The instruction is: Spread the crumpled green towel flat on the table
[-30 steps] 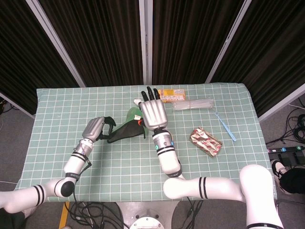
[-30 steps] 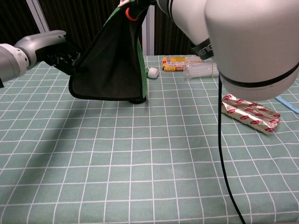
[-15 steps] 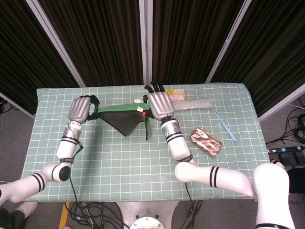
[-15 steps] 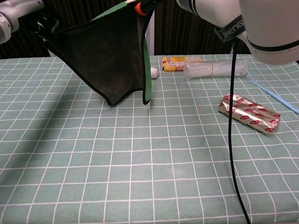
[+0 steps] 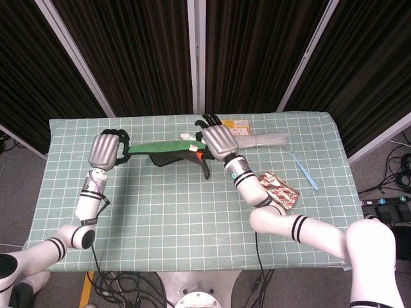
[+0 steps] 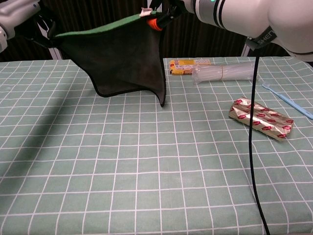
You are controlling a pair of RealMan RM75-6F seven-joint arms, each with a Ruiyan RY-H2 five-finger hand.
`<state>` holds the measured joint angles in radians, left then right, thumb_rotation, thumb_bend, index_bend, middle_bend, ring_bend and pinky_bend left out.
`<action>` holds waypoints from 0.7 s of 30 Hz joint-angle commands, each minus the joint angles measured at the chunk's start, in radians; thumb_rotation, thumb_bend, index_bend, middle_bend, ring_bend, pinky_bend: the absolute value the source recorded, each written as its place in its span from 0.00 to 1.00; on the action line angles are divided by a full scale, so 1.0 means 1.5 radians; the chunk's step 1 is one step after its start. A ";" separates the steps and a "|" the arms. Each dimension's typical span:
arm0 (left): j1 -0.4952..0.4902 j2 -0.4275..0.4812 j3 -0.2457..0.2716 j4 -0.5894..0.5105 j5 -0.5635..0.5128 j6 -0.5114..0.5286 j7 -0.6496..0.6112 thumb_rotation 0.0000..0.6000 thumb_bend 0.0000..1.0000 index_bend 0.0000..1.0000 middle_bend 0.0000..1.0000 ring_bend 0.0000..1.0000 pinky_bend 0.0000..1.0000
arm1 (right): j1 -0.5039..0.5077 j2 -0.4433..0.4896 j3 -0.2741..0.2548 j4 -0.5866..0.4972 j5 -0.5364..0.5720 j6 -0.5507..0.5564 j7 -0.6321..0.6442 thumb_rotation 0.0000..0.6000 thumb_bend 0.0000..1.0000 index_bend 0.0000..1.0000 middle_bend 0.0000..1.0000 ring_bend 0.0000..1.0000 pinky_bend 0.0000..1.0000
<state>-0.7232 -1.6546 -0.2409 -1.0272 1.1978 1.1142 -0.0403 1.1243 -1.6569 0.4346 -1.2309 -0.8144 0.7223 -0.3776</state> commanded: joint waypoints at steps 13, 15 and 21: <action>0.115 0.058 0.163 -0.103 0.178 0.106 0.006 1.00 0.42 0.83 0.53 0.40 0.35 | -0.089 0.052 -0.118 -0.091 -0.241 -0.042 0.219 0.70 0.49 0.62 0.17 0.00 0.00; 0.125 0.063 0.177 -0.112 0.196 0.116 0.014 1.00 0.42 0.83 0.53 0.40 0.35 | -0.095 0.052 -0.132 -0.095 -0.257 -0.037 0.227 0.70 0.49 0.62 0.17 0.00 0.00; 0.143 0.062 0.199 -0.123 0.224 0.121 0.030 1.00 0.42 0.83 0.53 0.40 0.35 | -0.112 0.045 -0.162 -0.106 -0.286 -0.022 0.244 0.66 0.49 0.62 0.17 0.00 0.00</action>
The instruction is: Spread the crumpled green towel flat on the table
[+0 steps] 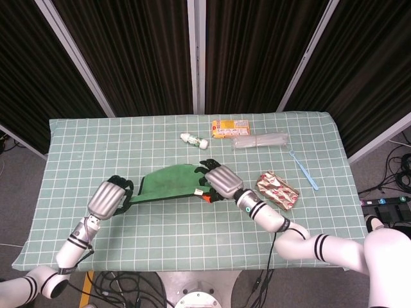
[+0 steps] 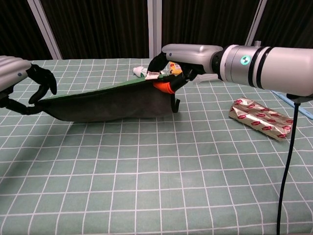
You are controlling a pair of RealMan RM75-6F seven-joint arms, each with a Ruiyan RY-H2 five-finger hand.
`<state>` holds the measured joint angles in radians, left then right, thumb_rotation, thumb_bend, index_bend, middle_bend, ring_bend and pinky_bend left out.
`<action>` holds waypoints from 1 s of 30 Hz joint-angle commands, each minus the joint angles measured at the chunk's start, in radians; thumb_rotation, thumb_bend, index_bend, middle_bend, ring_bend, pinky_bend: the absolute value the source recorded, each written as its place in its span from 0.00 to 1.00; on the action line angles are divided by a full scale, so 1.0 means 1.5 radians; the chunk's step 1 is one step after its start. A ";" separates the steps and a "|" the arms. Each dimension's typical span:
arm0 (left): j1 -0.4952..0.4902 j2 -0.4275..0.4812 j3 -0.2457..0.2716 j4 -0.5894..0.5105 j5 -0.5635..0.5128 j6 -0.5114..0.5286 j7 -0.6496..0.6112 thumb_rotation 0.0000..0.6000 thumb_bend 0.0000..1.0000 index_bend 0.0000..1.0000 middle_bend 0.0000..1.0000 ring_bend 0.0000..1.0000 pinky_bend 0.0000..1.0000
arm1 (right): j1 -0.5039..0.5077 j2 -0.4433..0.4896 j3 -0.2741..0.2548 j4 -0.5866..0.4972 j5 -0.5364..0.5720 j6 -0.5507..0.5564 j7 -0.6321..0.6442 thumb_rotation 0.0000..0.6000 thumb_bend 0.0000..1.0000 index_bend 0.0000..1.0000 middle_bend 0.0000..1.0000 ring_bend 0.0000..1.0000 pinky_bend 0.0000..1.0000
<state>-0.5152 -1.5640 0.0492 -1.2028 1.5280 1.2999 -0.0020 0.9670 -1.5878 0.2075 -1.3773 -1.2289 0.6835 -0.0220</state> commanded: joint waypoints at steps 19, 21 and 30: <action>0.021 0.035 0.044 -0.080 0.040 -0.063 0.088 1.00 0.27 0.59 0.43 0.39 0.34 | -0.054 -0.029 -0.079 0.001 -0.050 0.058 -0.049 0.40 0.21 0.49 0.14 0.00 0.00; 0.021 0.036 0.042 -0.089 0.035 -0.073 0.098 1.00 0.19 0.45 0.37 0.36 0.34 | -0.058 -0.035 -0.082 0.006 -0.046 0.064 -0.069 0.27 0.08 0.42 0.12 0.00 0.00; 0.019 0.053 0.038 -0.135 0.041 -0.086 0.119 0.69 0.05 0.23 0.23 0.29 0.33 | -0.085 -0.025 -0.088 -0.024 -0.036 0.104 -0.126 0.00 0.00 0.15 0.01 0.00 0.00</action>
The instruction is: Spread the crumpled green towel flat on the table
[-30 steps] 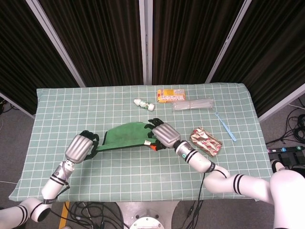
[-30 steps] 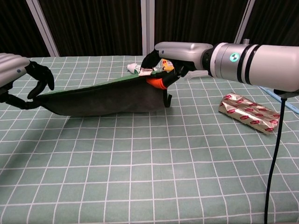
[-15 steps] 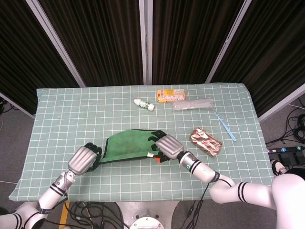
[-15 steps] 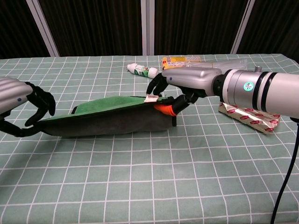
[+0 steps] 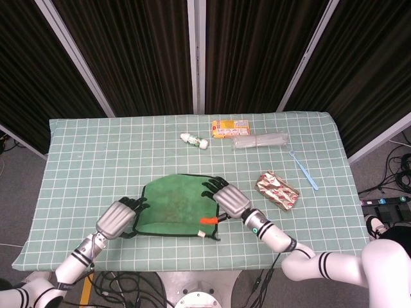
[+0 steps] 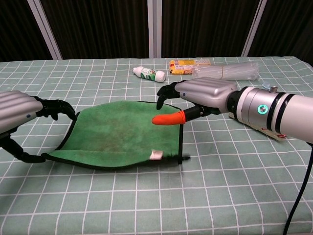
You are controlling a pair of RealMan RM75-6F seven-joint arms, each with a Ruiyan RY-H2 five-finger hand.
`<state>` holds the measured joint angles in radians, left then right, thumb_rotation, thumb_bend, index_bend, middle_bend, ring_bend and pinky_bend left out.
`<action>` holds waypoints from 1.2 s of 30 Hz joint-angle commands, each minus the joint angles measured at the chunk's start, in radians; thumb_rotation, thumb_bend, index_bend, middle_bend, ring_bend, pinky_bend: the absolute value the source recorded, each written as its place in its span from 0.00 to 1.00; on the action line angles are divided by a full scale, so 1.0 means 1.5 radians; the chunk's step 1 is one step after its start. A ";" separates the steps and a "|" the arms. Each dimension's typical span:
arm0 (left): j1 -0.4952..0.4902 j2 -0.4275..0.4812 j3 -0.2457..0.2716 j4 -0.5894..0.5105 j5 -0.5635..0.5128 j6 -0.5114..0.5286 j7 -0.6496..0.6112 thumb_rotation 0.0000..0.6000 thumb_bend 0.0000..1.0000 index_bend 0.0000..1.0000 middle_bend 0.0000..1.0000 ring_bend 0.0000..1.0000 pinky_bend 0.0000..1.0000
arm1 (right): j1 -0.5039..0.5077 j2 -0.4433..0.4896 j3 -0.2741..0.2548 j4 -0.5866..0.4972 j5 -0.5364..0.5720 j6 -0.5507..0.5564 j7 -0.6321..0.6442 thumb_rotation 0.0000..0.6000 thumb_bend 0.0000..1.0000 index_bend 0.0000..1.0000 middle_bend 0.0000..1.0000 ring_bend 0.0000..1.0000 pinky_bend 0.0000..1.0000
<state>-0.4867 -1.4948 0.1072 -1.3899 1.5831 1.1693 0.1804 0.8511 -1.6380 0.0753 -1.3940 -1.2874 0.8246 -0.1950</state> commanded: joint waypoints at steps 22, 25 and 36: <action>-0.048 0.029 -0.132 0.010 -0.197 -0.138 -0.152 0.24 0.39 0.30 0.19 0.27 0.30 | -0.064 0.141 0.049 -0.135 0.020 0.130 -0.080 0.00 0.02 0.12 0.01 0.00 0.00; -0.071 0.007 -0.156 0.059 -0.242 -0.194 -0.178 0.02 0.53 0.34 0.19 0.27 0.29 | -0.067 0.151 0.055 -0.141 0.020 0.137 -0.081 0.00 0.07 0.13 0.01 0.00 0.00; -0.135 -0.080 -0.182 0.206 -0.339 -0.310 -0.133 0.00 0.66 0.36 0.19 0.21 0.23 | -0.077 0.174 0.063 -0.155 0.016 0.148 -0.076 0.00 0.18 0.13 0.01 0.00 0.00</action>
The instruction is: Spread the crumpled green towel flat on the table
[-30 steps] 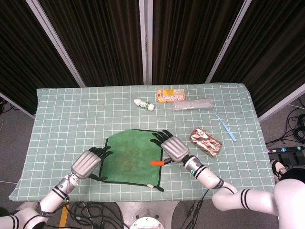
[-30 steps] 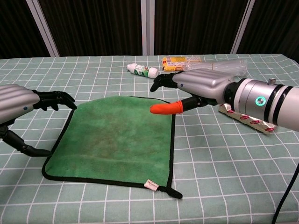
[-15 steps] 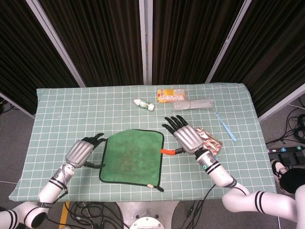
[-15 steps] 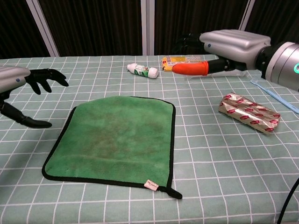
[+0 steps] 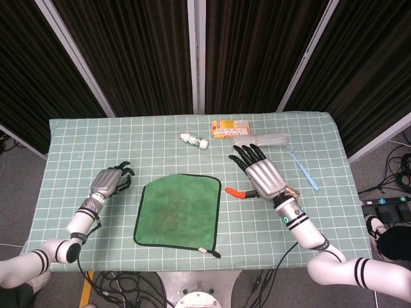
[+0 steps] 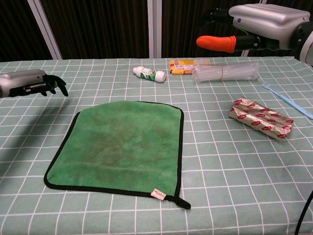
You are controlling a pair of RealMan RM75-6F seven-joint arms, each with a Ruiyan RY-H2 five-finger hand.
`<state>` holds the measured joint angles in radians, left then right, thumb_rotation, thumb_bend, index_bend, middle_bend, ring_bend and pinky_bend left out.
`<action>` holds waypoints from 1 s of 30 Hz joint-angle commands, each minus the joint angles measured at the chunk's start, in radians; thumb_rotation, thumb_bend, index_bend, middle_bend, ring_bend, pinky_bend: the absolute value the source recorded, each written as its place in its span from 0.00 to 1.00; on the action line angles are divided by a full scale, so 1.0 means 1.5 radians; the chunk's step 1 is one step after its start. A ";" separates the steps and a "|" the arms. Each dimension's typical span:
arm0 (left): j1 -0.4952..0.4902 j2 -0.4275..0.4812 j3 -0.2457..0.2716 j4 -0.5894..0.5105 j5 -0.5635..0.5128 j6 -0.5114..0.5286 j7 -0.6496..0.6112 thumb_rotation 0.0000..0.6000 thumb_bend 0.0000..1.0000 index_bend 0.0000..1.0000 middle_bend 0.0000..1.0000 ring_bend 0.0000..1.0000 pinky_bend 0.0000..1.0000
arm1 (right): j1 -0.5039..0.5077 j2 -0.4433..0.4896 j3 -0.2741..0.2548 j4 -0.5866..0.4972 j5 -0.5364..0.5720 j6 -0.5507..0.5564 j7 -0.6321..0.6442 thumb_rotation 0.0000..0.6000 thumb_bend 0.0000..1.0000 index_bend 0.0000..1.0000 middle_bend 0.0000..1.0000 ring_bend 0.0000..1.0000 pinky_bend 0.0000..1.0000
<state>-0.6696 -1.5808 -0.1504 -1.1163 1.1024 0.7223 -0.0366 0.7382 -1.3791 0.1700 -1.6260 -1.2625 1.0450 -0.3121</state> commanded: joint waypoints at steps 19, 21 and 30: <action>-0.029 -0.128 0.012 0.128 0.041 0.031 0.065 0.00 0.64 0.44 0.14 0.14 0.18 | -0.017 0.013 0.002 0.007 -0.004 0.003 0.035 0.00 0.19 0.13 0.01 0.00 0.00; -0.030 -0.132 0.012 0.124 0.046 0.033 0.062 0.00 0.63 0.44 0.14 0.14 0.17 | -0.018 0.013 0.004 0.009 -0.004 0.002 0.038 0.00 0.19 0.13 0.01 0.00 0.00; -0.033 -0.143 0.012 0.086 0.075 0.050 0.053 0.00 0.63 0.46 0.14 0.14 0.17 | -0.025 0.014 0.002 0.013 -0.006 0.004 0.048 0.00 0.19 0.13 0.01 0.00 0.00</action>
<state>-0.7192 -1.7963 -0.1328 -0.9757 1.2078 0.7924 0.0469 0.7004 -1.3585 0.1724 -1.6064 -1.2714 1.0502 -0.2406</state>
